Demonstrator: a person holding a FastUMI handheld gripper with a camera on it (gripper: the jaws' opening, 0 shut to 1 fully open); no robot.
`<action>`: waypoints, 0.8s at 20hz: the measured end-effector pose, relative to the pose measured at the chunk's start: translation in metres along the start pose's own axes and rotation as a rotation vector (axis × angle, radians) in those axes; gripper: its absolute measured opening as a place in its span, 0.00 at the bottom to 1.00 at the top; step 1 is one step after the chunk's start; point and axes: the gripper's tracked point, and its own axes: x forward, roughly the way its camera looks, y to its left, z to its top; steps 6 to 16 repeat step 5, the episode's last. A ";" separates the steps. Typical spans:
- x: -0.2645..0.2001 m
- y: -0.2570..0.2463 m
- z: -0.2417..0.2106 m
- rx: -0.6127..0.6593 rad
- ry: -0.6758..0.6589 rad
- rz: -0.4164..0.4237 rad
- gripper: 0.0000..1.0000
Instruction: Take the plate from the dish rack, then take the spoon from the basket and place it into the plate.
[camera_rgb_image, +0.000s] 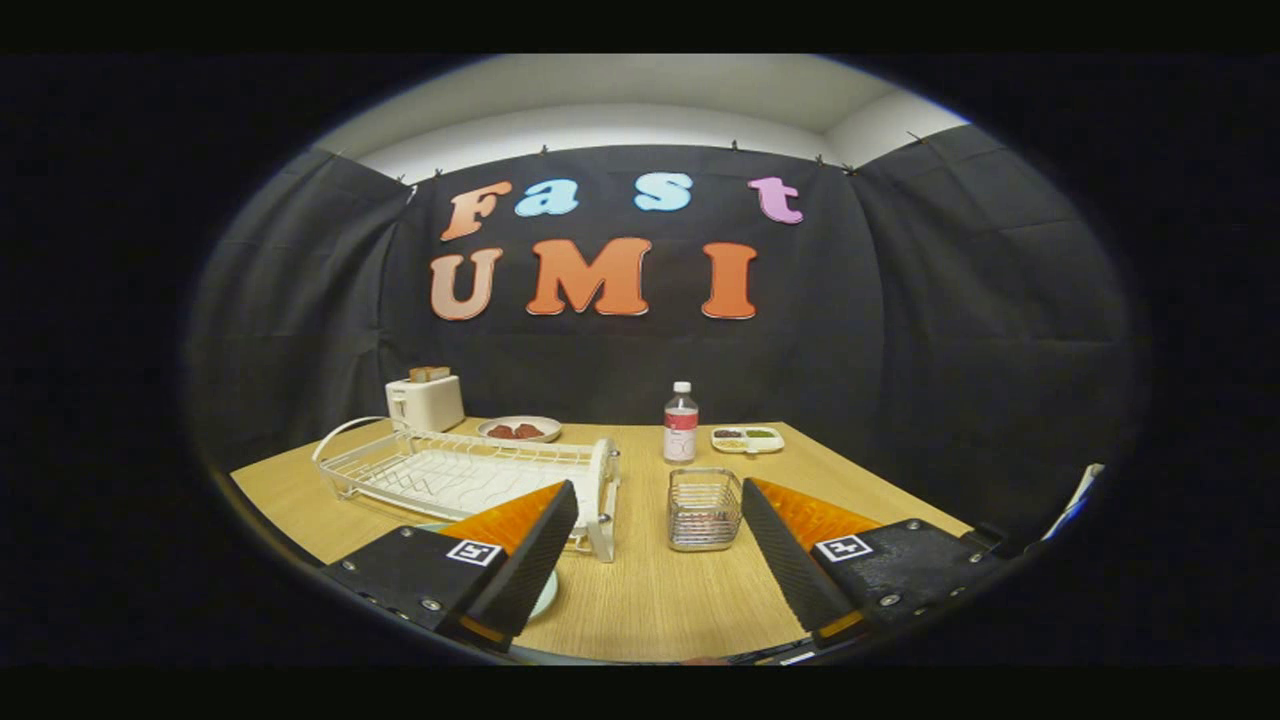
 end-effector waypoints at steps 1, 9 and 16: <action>0.000 -0.001 0.000 -0.002 0.000 -0.002 0.98; 0.002 -0.003 -0.004 0.001 0.006 -0.005 0.98; 0.002 -0.003 -0.004 0.001 0.006 -0.005 0.98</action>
